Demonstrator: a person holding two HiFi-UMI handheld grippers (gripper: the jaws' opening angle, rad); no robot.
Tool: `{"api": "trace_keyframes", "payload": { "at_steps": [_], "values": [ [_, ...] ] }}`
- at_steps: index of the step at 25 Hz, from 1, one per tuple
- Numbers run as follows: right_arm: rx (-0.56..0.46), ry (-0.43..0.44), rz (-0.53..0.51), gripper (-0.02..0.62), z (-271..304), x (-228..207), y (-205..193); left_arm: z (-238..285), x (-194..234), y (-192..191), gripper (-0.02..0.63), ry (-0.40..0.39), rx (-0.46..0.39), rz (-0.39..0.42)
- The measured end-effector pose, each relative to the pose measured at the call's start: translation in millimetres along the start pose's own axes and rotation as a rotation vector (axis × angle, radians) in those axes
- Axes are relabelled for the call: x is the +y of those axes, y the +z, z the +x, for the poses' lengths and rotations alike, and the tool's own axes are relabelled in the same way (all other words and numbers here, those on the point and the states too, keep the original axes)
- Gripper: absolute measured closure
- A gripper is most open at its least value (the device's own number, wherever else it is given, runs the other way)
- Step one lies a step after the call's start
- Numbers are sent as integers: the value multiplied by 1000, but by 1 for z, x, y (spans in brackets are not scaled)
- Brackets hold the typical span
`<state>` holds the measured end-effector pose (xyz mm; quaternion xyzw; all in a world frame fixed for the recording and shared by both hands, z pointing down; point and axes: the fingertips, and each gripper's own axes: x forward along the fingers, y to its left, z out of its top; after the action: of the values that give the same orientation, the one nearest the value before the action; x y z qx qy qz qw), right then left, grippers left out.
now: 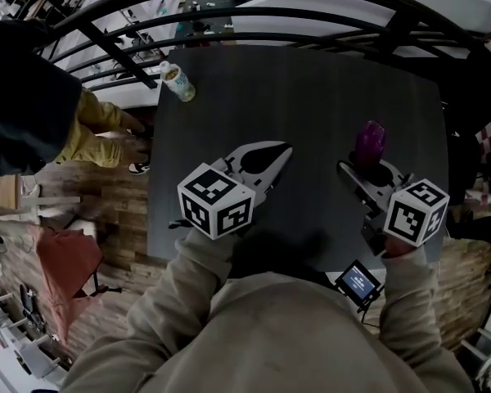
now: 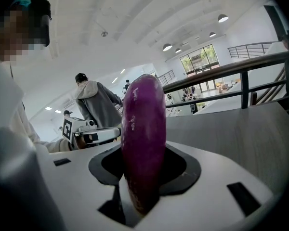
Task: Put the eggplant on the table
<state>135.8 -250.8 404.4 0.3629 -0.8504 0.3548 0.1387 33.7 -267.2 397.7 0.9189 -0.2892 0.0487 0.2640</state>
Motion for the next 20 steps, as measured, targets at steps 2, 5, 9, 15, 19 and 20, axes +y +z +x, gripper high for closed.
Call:
{"api": "trace_keyframes", "payload": {
  "at_steps": [2,5,9,15,19,20],
  "values": [
    [12,2,10,417,5,-2,-6,-1,4,-6,601,5,9,-13],
    [31,5,28,417,9,-6,-14,0,6,-13,601,10,22,-25],
    [55,6,44,417,11,-12,-23,3,6,-19,601,11,36,-37],
    [94,8,69,417,22,-18,-45,2,15,-44,601,15,60,-83],
    [117,9,86,417,26,-23,-59,7,16,-60,601,14,83,-102],
    [124,9,88,417,27,-23,-63,8,16,-64,600,13,89,-108]
  ]
}}
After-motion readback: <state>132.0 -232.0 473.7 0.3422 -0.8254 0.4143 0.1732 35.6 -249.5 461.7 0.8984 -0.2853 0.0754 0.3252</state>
